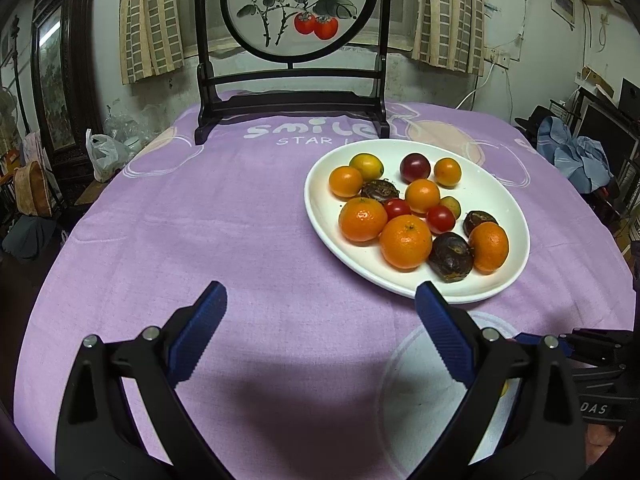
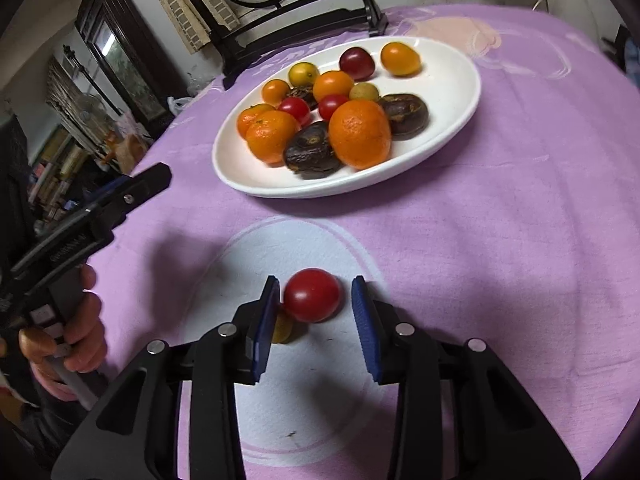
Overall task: Organize fruits
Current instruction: 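Grasp the last red tomato with the right tool while the left tool grasps a yellow tomato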
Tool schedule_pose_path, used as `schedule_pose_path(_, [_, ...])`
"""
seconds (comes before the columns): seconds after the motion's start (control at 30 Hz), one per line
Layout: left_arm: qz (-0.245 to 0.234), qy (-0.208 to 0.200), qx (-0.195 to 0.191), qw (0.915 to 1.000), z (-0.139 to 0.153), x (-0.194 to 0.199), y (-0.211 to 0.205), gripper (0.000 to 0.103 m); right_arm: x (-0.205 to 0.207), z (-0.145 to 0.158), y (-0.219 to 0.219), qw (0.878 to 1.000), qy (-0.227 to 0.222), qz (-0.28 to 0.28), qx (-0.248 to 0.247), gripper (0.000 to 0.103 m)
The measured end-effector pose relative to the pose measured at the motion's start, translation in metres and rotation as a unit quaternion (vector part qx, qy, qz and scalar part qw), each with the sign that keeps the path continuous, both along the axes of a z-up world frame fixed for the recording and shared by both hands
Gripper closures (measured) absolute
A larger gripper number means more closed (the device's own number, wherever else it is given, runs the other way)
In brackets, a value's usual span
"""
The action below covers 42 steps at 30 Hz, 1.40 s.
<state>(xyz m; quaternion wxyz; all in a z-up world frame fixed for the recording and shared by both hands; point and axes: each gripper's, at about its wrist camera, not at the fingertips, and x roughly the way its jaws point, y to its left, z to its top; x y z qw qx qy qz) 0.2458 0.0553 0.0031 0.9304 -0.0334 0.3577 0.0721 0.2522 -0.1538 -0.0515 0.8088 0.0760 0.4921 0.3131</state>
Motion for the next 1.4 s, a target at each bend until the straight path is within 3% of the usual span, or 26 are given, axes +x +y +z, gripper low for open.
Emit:
schedule_pose_path(0.1, [0.001,0.003,0.001,1.0000,-0.001,0.001,0.000,0.006,0.006,-0.006,-0.006,0.999,0.038,-0.002,0.038,0.068])
schedule_pose_path(0.17, [0.001,0.005,0.003,1.0000,-0.001,0.001,-0.001,0.006,0.005,-0.005,-0.006,0.998,0.039,-0.004,0.038,0.073])
schedule_pose_path(0.4, [-0.009,0.005,0.000,0.9999,-0.002,0.000,-0.003,0.006,0.005,0.005,-0.019,0.998,0.032,-0.027,0.055,0.075])
schedule_pose_path(0.5, [-0.045,0.011,-0.017,0.9988,-0.004,-0.002,-0.011,0.006,0.005,0.017,-0.034,0.996,0.011,-0.054,0.070,0.075])
schedule_pose_path(0.6, [-0.126,0.018,-0.030,0.9914,-0.009,-0.008,-0.035,0.007,0.007,0.022,-0.048,0.994,0.005,-0.074,0.082,0.075])
schedule_pose_path(0.7, [-0.197,0.028,-0.012,0.9799,-0.018,-0.017,-0.063,0.021,0.009,0.020,-0.051,0.993,0.010,-0.081,0.083,0.075])
schedule_pose_path(0.73, [-0.223,0.036,-0.002,0.9742,-0.022,-0.020,-0.074,0.030,0.008,0.019,-0.051,0.993,0.011,-0.082,0.082,0.075])
schedule_pose_path(0.77, [-0.235,0.040,0.006,0.9711,-0.025,-0.022,-0.080,0.039,0.008,0.019,-0.051,0.993,0.011,-0.081,0.082,0.075])
schedule_pose_path(0.83, [-0.253,0.050,0.023,0.9660,-0.033,-0.023,-0.091,0.046,0.008,0.020,-0.051,0.993,0.009,-0.080,0.083,0.075])
schedule_pose_path(1.13, [-0.274,0.061,0.020,0.9595,-0.043,-0.022,-0.101,0.048,0.009,0.020,-0.047,0.994,0.009,-0.079,0.078,0.075])
schedule_pose_path(1.2, [-0.277,0.063,0.027,0.9585,-0.046,-0.023,-0.105,0.052,0.009,0.019,-0.047,0.994,0.010,-0.080,0.076,0.075])
schedule_pose_path(1.3, [-0.280,0.084,0.022,0.9561,-0.052,-0.018,-0.108,0.072,0.009,0.018,-0.047,0.994,0.011,-0.079,0.075,0.075])
schedule_pose_path(1.4, [-0.280,0.085,0.021,0.9561,-0.053,-0.018,-0.108,0.073,0.009,0.020,-0.046,0.994,0.008,-0.078,0.073,0.075])
